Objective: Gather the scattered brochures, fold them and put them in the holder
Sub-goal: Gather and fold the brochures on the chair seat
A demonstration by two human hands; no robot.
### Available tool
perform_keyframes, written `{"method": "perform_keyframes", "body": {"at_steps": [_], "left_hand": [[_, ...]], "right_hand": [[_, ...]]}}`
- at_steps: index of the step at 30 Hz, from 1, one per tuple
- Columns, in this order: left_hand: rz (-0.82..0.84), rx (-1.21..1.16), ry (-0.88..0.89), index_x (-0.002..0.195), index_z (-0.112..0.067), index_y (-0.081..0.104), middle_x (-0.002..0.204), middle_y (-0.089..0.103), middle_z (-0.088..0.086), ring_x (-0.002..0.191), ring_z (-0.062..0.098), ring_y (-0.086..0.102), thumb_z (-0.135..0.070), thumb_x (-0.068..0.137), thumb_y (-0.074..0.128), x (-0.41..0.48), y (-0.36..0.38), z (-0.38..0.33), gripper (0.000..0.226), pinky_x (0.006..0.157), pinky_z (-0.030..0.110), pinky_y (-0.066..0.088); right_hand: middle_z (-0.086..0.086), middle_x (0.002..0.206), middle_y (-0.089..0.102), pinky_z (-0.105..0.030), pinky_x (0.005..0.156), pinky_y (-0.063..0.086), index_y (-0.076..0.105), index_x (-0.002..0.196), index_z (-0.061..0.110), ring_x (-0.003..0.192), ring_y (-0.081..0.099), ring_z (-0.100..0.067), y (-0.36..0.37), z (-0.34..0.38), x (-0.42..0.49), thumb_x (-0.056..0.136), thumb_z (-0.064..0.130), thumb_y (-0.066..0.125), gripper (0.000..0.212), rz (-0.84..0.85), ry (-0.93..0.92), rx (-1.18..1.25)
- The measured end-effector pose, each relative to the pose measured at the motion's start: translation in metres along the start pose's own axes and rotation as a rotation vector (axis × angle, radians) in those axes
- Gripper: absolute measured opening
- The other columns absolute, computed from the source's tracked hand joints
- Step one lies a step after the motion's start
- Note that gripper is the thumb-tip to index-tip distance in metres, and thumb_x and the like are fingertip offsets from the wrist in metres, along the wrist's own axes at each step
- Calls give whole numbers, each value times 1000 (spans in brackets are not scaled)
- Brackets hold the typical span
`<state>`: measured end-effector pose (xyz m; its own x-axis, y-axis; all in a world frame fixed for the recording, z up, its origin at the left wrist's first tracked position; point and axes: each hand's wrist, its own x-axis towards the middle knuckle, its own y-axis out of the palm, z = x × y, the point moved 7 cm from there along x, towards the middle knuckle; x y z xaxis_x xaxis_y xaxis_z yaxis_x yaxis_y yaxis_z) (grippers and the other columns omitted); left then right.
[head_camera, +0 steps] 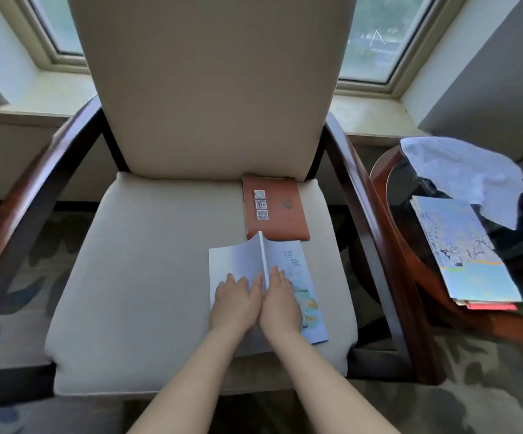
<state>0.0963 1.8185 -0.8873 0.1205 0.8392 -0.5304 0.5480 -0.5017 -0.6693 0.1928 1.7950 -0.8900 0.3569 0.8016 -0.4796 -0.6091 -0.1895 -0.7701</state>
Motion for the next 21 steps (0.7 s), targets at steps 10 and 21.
{"method": "perform_keyframes", "body": {"at_steps": [10,21], "left_hand": [[-124,-706,-112,93,1,67,90,73,22,89,31,71,-15,94,52,-24,-79,-12,22,85,41,56],[-109,-808,-239,113,-1,62,108,68,21,74,24,65,-1,87,62,44,-103,104,26,64,31,56]], "right_hand": [[1,150,42,-29,112,37,33,148,21,139,40,-15,-28,83,-74,92,25,45,57,-28,-301,188],[-1,143,44,-36,109,35,44,140,19,134,39,-21,-32,120,-27,85,12,52,56,-27,-585,13]]}}
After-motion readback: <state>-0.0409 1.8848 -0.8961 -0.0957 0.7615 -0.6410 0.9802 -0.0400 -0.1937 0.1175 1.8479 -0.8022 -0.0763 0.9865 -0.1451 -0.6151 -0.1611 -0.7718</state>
